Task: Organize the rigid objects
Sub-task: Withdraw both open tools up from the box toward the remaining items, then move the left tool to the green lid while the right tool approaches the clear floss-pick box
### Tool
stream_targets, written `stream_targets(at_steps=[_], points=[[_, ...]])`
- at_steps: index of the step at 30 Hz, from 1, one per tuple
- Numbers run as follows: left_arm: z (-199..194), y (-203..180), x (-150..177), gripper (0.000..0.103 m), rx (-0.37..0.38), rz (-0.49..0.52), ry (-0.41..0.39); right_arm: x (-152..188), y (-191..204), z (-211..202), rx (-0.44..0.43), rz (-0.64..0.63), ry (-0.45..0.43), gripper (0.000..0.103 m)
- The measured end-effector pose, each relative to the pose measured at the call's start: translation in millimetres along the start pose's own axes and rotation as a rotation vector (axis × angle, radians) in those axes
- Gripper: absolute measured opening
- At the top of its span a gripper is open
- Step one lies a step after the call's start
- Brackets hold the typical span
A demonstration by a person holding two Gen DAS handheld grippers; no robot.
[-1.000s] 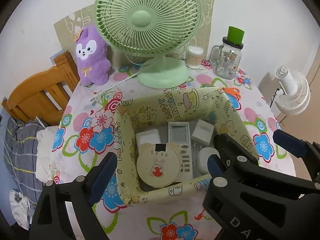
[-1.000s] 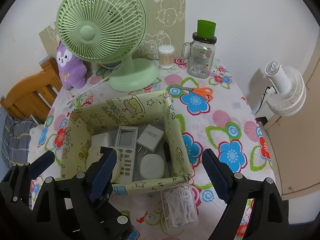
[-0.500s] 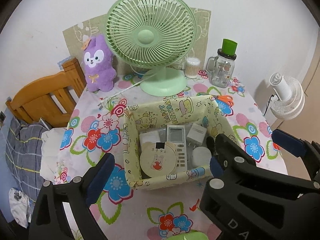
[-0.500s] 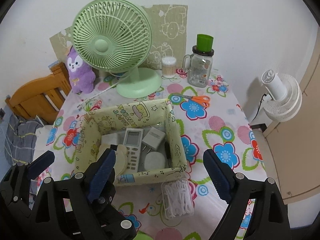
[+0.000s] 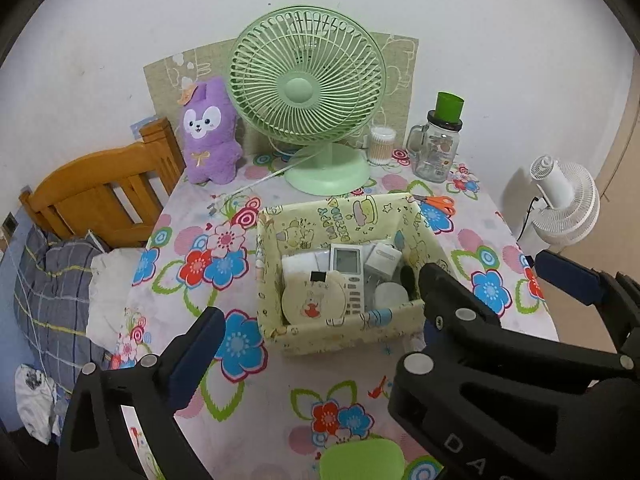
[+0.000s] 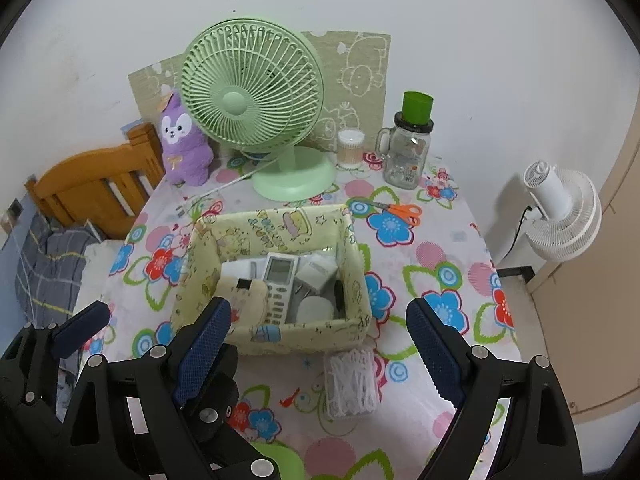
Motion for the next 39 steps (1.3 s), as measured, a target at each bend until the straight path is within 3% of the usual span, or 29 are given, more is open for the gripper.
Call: stream_targets(at_steps=[15, 39], points=[[-11.2, -15.7, 32.9, 0.102, 0.012, -0.012, 0.013, 31.6, -8.3, -13.6, -0.018, -0.036, 0.016, 0.091], [19.1, -36.3, 96.7, 0.101, 0.017, -0.104, 0.054, 87.8, -27.4, 18.5, -0.015, -0.095, 0.037, 0.091]])
Point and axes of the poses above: each gripper's, at about its wrist camera, not at the fingertips, and z roughly the way its jaws point, y to its left, x to its underside, the point moved 8 cm from there along z, roughly the way its jaws point, and after that the axes turned 14 degrees about z, right-handed, at the moved point
